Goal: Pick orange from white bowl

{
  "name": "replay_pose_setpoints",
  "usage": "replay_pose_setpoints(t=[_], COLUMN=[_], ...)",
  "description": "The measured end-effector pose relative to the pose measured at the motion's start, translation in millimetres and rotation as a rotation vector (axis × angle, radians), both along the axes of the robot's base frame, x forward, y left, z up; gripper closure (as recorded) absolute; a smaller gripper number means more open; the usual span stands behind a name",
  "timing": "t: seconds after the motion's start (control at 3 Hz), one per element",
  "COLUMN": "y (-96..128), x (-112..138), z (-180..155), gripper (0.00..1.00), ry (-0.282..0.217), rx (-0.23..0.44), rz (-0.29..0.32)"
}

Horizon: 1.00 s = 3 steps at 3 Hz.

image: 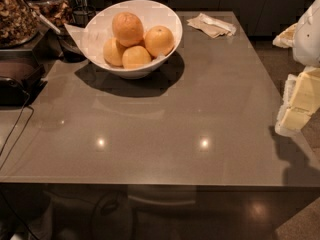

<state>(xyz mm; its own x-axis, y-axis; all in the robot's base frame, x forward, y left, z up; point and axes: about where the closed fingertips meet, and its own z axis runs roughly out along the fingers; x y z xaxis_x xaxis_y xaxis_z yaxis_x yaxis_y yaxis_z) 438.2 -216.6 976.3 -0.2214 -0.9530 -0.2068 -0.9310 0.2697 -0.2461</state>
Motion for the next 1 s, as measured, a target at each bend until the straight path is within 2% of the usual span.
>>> replay_pose_setpoints(t=[0.33,0.67,1.0], y=[0,7,19], x=[0,8,26], z=[0,5,9], gripper=[0.0,0.0,0.0], ry=[0.0,-0.029,-0.025], rx=[0.0,0.068,0.171], rz=[0.0,-0.034,-0.077])
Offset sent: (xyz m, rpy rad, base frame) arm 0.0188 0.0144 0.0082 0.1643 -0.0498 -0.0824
